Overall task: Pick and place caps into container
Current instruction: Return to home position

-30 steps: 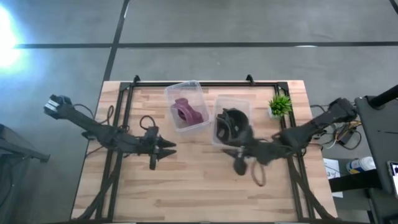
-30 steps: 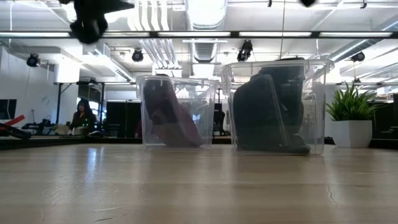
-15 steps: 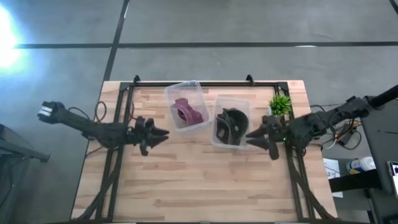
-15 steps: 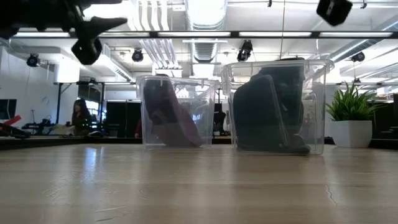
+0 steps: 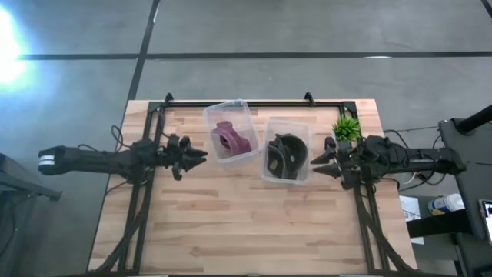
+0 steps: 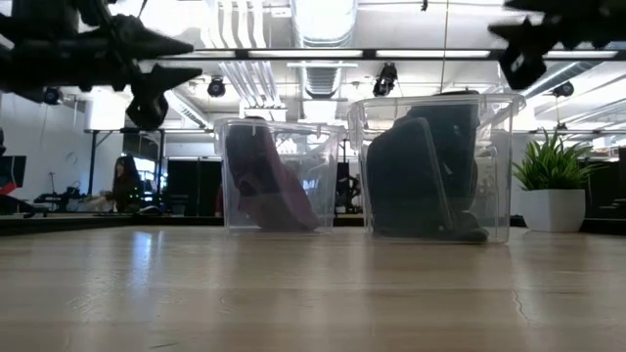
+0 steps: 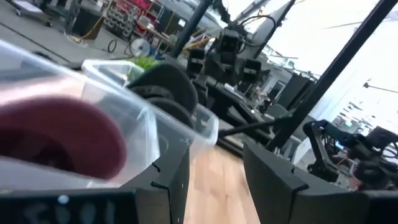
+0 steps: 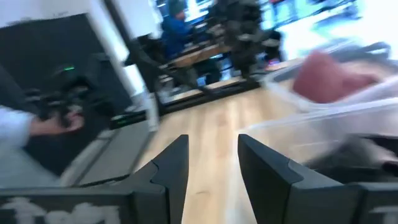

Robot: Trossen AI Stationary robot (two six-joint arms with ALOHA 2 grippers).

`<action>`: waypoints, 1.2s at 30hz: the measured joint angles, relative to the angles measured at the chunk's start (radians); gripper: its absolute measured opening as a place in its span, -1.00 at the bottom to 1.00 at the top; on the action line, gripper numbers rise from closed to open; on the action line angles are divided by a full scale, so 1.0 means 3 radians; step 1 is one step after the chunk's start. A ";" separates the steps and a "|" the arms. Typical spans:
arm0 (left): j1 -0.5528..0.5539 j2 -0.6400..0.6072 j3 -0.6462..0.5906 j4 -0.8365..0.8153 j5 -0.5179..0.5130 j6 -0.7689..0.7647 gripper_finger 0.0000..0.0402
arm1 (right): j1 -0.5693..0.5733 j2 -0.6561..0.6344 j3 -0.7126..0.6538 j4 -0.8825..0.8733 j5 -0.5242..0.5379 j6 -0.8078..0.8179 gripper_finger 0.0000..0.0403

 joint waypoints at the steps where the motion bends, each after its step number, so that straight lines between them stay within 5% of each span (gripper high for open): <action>1: 0.0000 -0.0002 -0.0040 0.0002 0.0003 -0.0008 -0.28 | -0.0032 -0.0045 -0.0060 -0.0001 0.0102 -0.0005 -0.33; 6: 0.0000 0.0013 -0.0214 -0.0022 -0.0037 -0.0192 -0.28 | -0.0058 -0.0137 -0.0332 -0.0006 0.0475 -0.0004 -0.33; 14: -0.0037 -0.0020 -0.0400 -0.0498 -0.0067 -0.0217 -0.28 | -0.0062 -0.0135 -0.0755 0.0090 0.0522 -0.0011 -0.37; 22: -0.0178 -0.0912 -0.0412 -0.1754 -0.0180 -0.0209 -0.28 | -0.0060 -0.0150 -0.1009 0.0451 0.0511 -0.0014 -0.37; 25: -0.0180 -0.1223 -0.0399 -0.1800 -0.0201 -0.0208 -0.28 | -0.0059 -0.0129 -0.1036 0.0734 0.0496 0.0002 -0.37; 36: -0.0182 -0.1901 -0.0410 -0.1801 -0.0253 0.1516 -0.28 | -0.0059 -0.0120 -0.0762 0.1036 0.0495 0.0008 -0.37</action>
